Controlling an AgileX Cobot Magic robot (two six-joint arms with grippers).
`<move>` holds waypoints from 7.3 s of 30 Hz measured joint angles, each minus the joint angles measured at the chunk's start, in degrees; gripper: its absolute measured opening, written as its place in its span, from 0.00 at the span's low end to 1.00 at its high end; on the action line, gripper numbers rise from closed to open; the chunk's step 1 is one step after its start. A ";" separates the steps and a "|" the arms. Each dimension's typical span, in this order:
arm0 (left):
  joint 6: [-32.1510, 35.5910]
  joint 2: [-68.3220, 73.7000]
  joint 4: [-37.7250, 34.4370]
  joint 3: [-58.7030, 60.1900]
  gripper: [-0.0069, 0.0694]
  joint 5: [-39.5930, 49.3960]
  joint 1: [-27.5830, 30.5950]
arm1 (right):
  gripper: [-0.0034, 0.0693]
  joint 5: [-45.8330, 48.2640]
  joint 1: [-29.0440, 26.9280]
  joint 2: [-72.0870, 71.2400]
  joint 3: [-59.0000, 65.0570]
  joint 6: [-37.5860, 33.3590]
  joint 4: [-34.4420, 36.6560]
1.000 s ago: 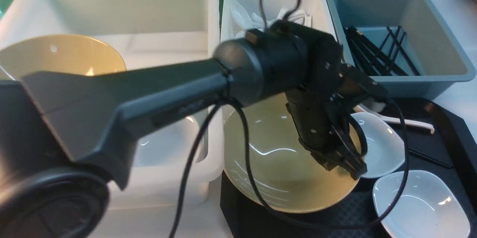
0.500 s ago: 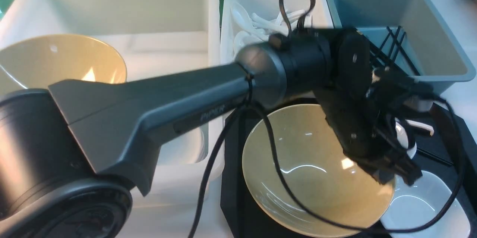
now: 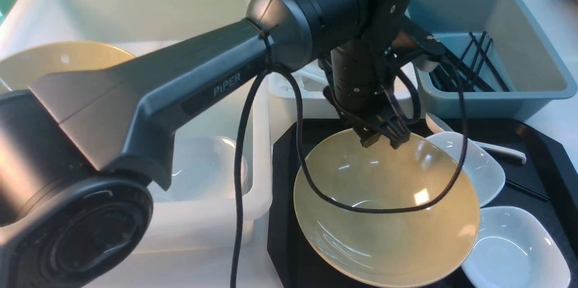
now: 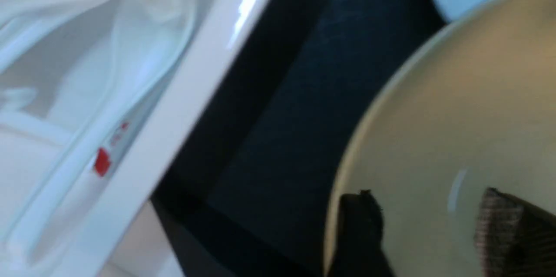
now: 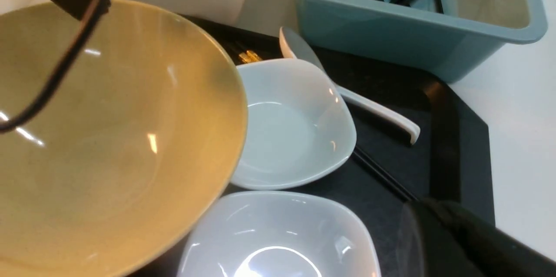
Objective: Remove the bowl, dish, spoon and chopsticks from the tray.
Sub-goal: Use the left arm to grab the yellow noodle bowl on the left, then use the left arm to put the noodle bowl into the large storage box on the left, then use the right arm to grab the plate, then use the right arm to put the plate into the large storage box on the left
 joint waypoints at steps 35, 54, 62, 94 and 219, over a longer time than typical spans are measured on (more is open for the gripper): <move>4.57 -12.05 -5.39 -3.16 0.09 1.62 0.48 | 0.14 -0.83 0.00 0.00 0.00 0.00 0.83; 0.69 -45.36 -5.17 17.28 0.09 1.06 50.98 | 0.16 0.29 0.00 0.00 0.00 0.00 1.01; 2.48 -44.01 -23.94 40.03 0.09 -16.69 73.33 | 0.17 0.05 0.00 0.00 0.00 0.00 1.07; 0.98 -45.58 -26.24 37.92 0.73 -12.05 73.75 | 0.20 -1.61 2.34 0.00 1.52 0.05 1.12; 40.11 -120.13 -37.17 101.37 0.10 -56.79 38.77 | 0.34 21.06 41.15 88.68 -88.89 -35.12 8.75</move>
